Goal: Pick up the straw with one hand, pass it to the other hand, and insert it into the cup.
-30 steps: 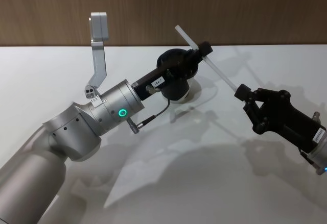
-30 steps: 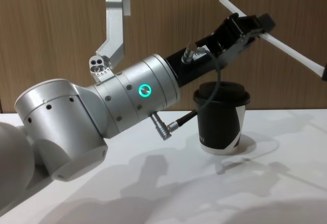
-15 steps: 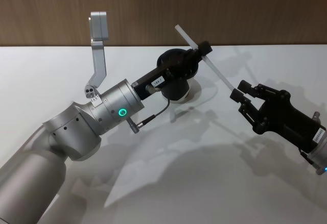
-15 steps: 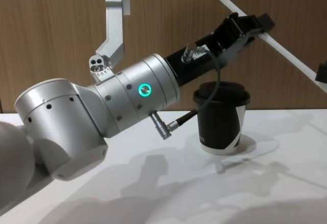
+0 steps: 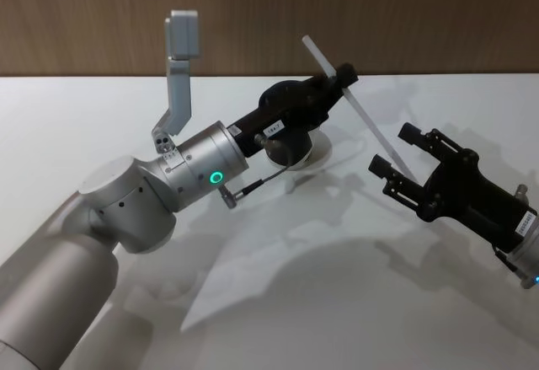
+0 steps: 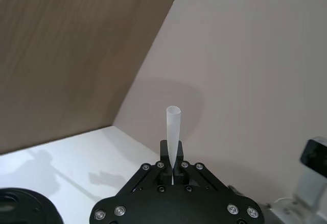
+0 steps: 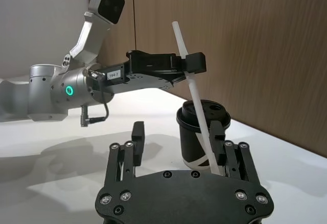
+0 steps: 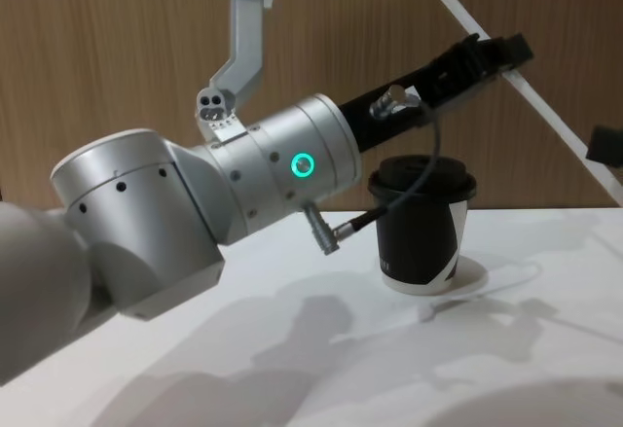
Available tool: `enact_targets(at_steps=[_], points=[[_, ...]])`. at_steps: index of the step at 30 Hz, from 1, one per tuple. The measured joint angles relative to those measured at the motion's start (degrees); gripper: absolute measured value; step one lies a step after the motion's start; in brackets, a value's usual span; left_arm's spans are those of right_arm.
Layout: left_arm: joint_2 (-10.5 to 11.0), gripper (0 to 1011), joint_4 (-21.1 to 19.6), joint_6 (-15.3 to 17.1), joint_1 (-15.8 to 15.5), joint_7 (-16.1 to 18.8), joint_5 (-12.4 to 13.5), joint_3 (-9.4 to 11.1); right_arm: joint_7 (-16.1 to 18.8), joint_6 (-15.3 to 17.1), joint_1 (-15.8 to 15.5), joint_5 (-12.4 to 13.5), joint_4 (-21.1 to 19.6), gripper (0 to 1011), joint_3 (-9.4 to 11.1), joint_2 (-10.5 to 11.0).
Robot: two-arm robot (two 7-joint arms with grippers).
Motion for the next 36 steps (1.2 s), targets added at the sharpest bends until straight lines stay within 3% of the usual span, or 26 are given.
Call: enact_targets(at_steps=[3,10,21,36], points=[[0.07,14,0.02,-1.72,-0.68,1.34,2.27,0.57,0.00,0.00,0.00,0.00,0.00,836,0.00,0.00],[0.58,15,-0.57,-4.88,-2.00,4.27,6.91,1.70,0.00,0.00,0.00,0.00,0.00,994,0.00,0.00],[2.70,16,-4.54,-8.61,-3.55,7.78,13.45,2.33,0.00,0.00,0.00,0.00,0.00,1001,0.00,0.00],[5.88,15,-9.67,-8.70,-4.72,10.49,18.57,1.96,0.00,0.00,0.00,0.00,0.00,1001,0.00,0.00]])
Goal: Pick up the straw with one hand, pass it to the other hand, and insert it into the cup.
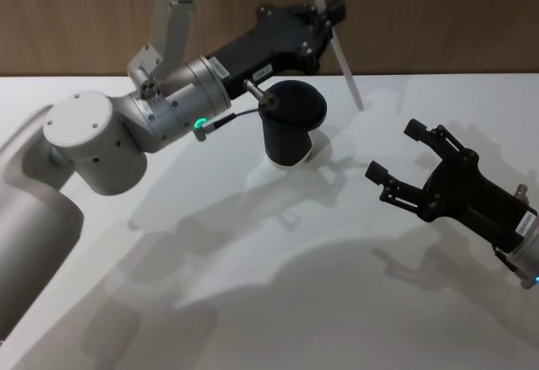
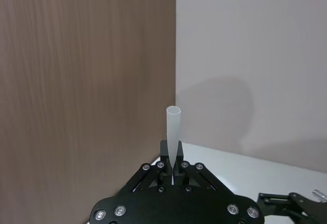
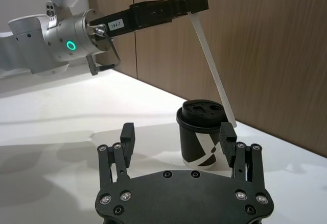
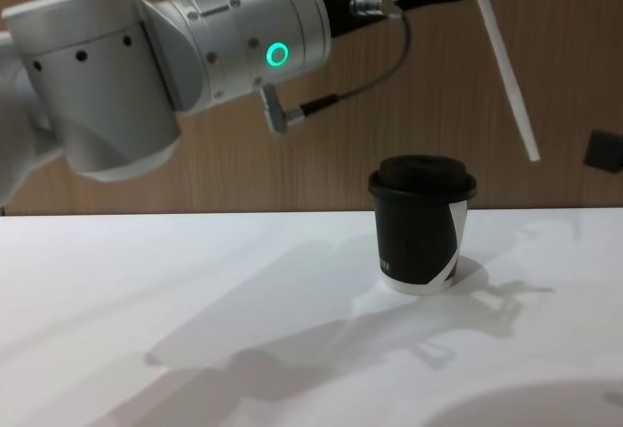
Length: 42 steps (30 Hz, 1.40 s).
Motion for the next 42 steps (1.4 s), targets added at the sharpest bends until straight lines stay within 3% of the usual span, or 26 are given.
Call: enact_targets(at_steps=[14,42], points=[[1.90,15,-2.63,2.63,-1.38,4.18,5.11,-0.37,0.00,0.00,0.00,0.00,0.00,1001,0.00,0.00],[3.19,15,-4.63,8.79,-3.89,7.59,11.08,-0.14,0.00,0.00,0.00,0.00,0.00,1001,0.00,0.00]])
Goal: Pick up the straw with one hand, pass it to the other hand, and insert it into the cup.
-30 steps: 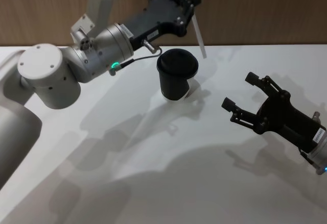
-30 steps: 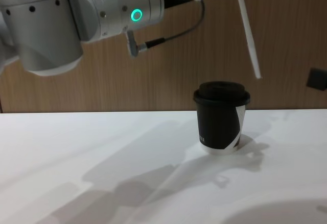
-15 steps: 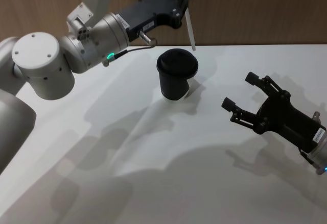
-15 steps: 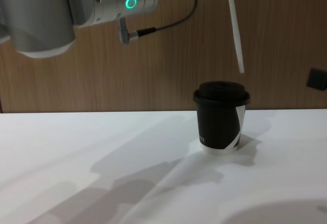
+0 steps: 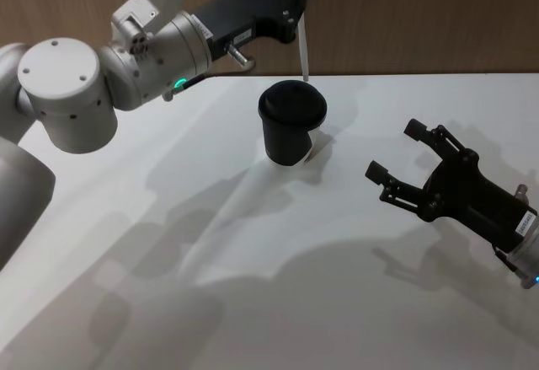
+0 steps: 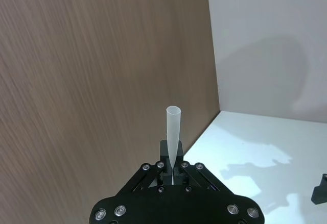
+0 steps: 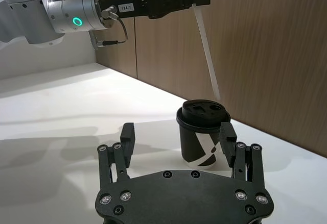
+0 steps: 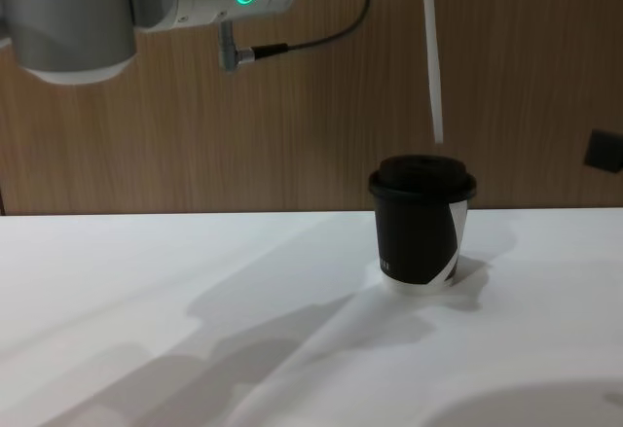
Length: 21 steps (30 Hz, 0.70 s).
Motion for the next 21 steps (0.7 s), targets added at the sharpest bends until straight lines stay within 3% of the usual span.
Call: enact_targets(at_steps=[21], points=[[-0.17,15,1.60,1.79,-1.67,-0.60,2.63,0.40,0.00,0.00,0.00,0.00,0.00,1001,0.00,0.00]])
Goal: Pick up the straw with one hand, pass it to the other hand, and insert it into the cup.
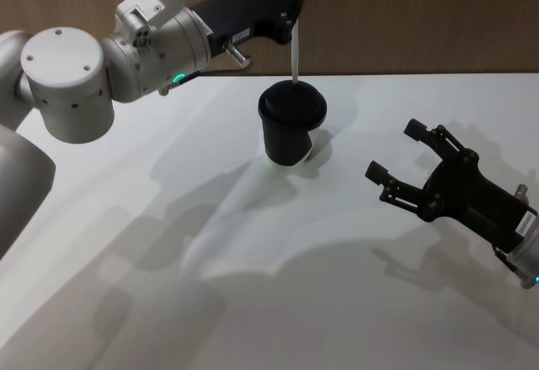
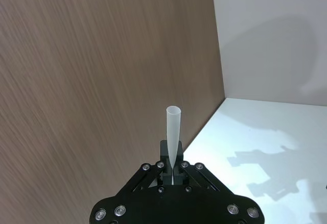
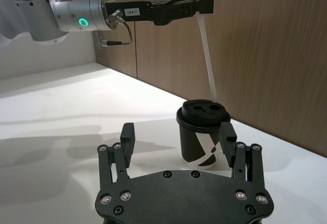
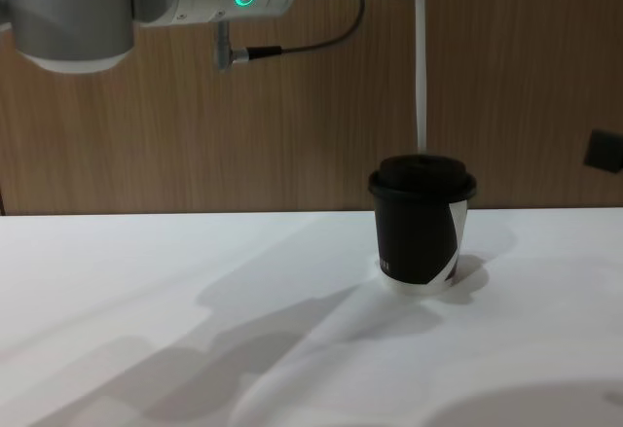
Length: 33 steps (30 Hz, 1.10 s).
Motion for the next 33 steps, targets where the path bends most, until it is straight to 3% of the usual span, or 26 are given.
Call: enact_targets(at_steps=[33], points=[[-1.89,15,3.18,-1.16,-1.06,-2.46,0.91,-1.32,0.00,0.00,0.00,0.00,0.00,1001,0.00,0.00]])
